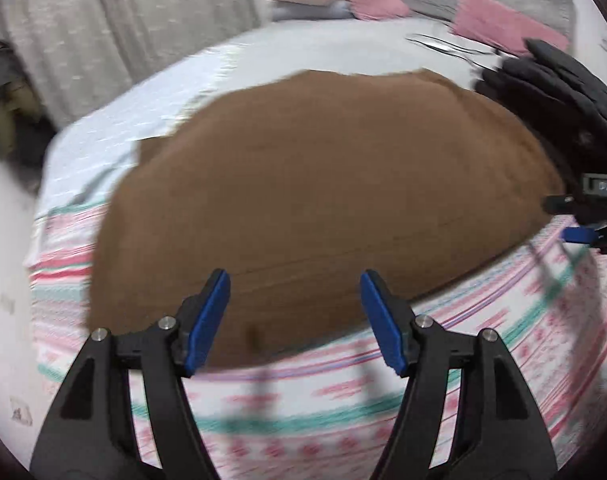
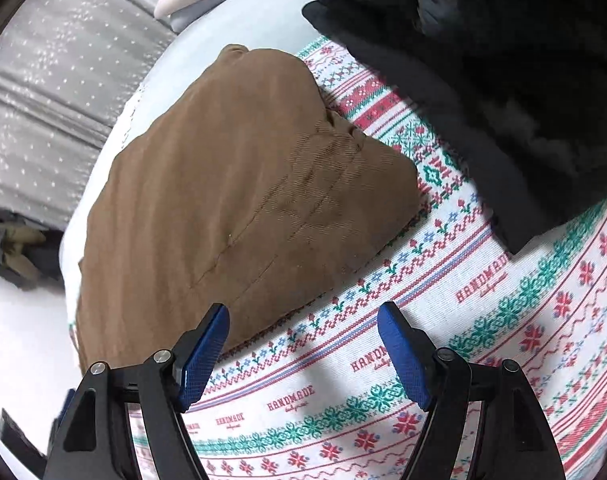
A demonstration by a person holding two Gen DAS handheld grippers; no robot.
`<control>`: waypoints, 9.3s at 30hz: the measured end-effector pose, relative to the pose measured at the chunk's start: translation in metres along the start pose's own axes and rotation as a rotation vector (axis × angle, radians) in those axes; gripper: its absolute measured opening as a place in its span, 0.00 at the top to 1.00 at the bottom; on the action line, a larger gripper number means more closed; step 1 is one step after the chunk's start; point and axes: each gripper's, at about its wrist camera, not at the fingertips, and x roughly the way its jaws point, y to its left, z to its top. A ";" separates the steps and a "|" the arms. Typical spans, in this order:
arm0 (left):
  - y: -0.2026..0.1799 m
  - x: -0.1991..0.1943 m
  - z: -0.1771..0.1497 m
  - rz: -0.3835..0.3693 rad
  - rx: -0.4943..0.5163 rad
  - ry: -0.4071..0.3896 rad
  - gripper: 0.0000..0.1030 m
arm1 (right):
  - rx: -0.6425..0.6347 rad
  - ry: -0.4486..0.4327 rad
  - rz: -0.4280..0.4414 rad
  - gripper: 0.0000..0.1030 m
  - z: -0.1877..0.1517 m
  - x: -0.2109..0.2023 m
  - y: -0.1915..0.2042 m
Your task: Fold large clothes
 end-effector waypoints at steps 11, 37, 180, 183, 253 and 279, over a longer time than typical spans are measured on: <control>-0.017 0.062 0.010 0.021 -0.011 0.092 0.27 | 0.043 0.008 0.014 0.25 0.003 0.011 -0.012; 0.017 0.135 0.108 0.159 -0.073 0.131 0.23 | 0.156 -0.034 0.088 0.24 0.009 0.015 -0.019; 0.319 0.004 -0.122 -0.433 -0.917 -0.187 0.25 | -1.779 -0.531 -0.121 0.84 -0.275 0.144 0.367; 0.314 0.004 -0.118 -0.406 -0.896 -0.187 0.27 | -1.755 -0.535 -0.100 0.84 -0.278 0.147 0.366; 0.240 0.035 -0.082 -0.182 -0.668 -0.065 0.87 | -0.842 -0.072 -0.063 0.82 0.051 0.198 0.424; 0.251 0.036 -0.085 -0.230 -0.674 -0.068 0.86 | -1.046 -0.068 -0.134 0.61 -0.020 0.259 0.512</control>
